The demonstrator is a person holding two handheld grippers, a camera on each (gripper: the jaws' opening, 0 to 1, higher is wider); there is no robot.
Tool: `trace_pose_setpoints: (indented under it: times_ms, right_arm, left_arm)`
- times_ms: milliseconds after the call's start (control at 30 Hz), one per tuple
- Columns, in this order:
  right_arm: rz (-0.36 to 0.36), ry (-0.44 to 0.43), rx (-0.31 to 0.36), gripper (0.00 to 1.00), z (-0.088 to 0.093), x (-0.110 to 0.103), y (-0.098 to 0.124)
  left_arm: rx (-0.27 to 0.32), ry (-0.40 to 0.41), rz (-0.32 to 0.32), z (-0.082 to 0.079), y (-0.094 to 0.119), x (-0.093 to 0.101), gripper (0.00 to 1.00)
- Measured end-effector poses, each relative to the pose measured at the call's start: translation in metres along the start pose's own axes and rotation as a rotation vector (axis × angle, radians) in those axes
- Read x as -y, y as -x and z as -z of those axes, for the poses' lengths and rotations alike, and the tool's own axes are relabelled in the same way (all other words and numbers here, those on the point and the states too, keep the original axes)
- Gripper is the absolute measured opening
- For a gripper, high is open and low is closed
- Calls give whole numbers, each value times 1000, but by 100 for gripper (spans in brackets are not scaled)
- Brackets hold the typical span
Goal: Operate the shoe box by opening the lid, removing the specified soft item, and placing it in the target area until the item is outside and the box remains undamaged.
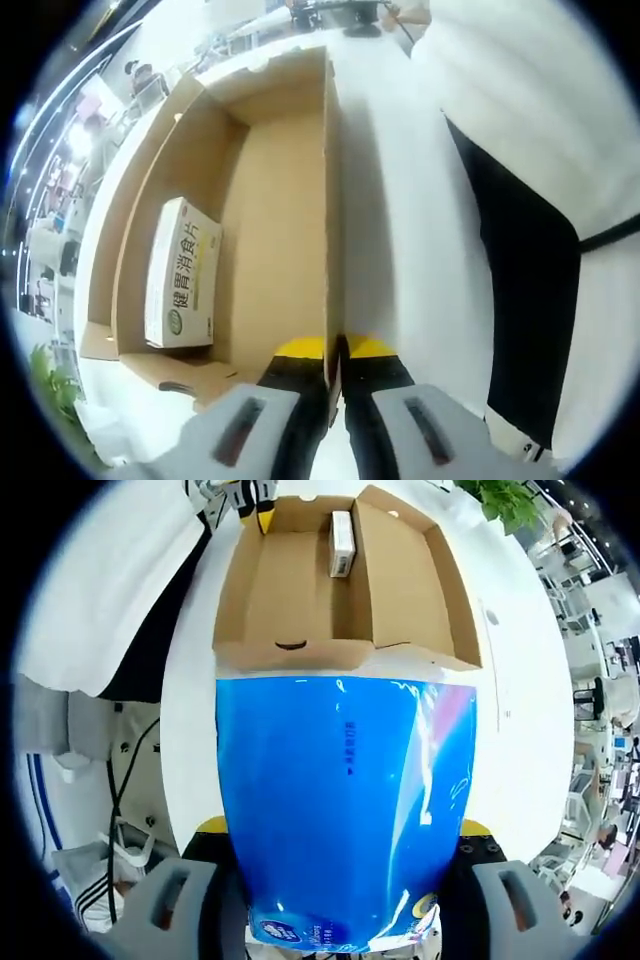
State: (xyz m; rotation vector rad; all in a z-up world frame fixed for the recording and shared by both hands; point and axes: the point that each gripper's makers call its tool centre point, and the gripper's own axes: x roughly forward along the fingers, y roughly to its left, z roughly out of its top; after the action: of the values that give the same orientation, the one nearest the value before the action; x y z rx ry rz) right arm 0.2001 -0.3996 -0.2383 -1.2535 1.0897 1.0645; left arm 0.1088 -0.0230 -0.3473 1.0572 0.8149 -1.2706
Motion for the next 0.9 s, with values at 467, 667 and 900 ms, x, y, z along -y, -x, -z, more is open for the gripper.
trace_pose_setpoints:
  times_ms: [467,667,900]
  right_arm:
    - [-47,13,-1,76,0,-14,-24]
    - [-73,21,-5,76,1,-28,-32]
    - [-94,9,-5,76,0,-47,-31]
  left_arm:
    - [-1,4,-4,0,0,0,3]
    - [0,0,-6,-1,0,0,3]
    - [2,-1,-9,-1,0,0,3]
